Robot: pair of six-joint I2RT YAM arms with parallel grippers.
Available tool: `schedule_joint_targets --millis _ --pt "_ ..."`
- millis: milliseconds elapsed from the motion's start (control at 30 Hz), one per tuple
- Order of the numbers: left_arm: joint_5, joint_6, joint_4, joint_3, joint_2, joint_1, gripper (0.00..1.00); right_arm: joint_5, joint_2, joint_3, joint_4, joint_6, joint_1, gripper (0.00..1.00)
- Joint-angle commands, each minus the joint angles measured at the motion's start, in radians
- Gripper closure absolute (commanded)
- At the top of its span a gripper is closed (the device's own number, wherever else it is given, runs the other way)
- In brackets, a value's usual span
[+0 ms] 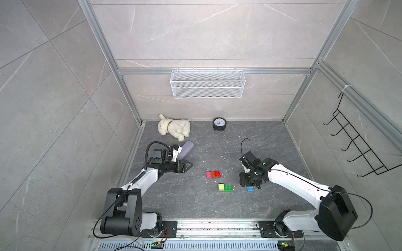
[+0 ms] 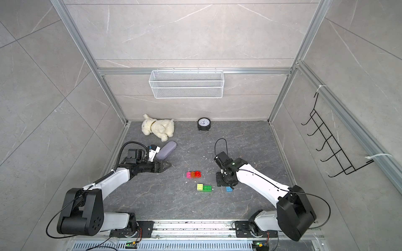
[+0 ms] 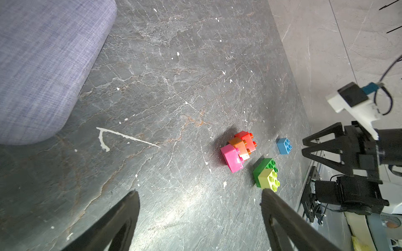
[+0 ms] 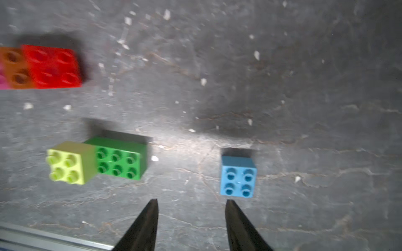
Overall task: Assemble the letter y with lego
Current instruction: Pick up the lego brick from the center of the board.
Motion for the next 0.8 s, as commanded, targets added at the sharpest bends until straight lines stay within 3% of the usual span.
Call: schedule_joint_targets --millis 0,467,767 --pt "0.032 -0.006 0.019 -0.001 -0.035 -0.001 0.10 0.024 0.051 0.020 -0.125 -0.081 -0.044 0.46" --pt "0.026 0.006 0.014 0.000 -0.030 0.000 0.10 -0.037 0.185 0.020 -0.044 -0.162 -0.123 0.46" --pt "0.023 0.012 0.009 0.001 -0.026 0.000 0.10 -0.057 0.225 0.017 -0.025 -0.169 -0.132 0.55"
